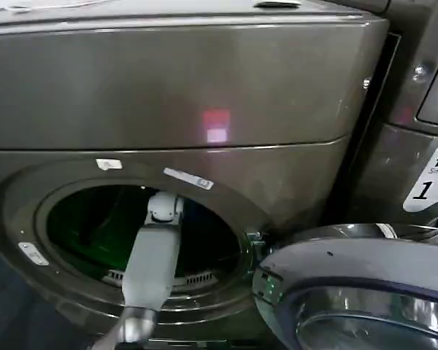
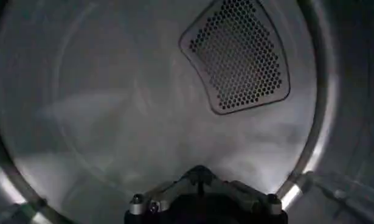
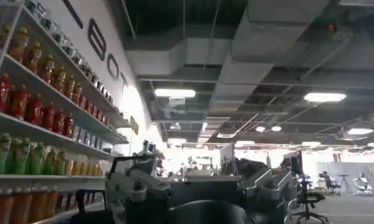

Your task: Grasp the clothes from the dryer.

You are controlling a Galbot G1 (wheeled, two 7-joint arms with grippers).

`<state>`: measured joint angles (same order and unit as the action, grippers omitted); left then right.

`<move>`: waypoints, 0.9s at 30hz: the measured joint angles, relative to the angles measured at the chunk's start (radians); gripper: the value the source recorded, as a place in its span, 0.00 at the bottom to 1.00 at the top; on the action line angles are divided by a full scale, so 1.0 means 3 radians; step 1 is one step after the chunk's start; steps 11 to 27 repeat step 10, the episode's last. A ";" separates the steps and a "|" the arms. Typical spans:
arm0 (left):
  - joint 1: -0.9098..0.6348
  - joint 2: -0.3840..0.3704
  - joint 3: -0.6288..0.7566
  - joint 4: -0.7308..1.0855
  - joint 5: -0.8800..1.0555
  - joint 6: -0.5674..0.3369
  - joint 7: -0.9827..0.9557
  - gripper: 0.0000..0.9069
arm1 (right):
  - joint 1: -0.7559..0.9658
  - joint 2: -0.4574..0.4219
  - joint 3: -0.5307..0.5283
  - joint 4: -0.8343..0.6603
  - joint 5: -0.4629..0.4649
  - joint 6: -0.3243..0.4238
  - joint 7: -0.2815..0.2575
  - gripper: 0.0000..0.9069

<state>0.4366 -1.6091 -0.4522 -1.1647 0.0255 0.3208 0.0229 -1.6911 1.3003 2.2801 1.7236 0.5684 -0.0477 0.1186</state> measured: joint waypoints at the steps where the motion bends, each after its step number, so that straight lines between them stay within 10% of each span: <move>1: 0.0000 0.0000 0.0000 0.0000 -0.0005 0.0000 -0.0001 0.00 | 0.0000 0.0002 0.0002 0.0002 -0.0002 -0.0002 0.0000 1.00; 27: -0.0004 0.0000 -0.0007 -0.0034 -0.0023 0.0007 -0.0011 0.00 | -0.0003 0.0006 0.0018 0.0008 -0.0023 -0.0024 0.0002 1.00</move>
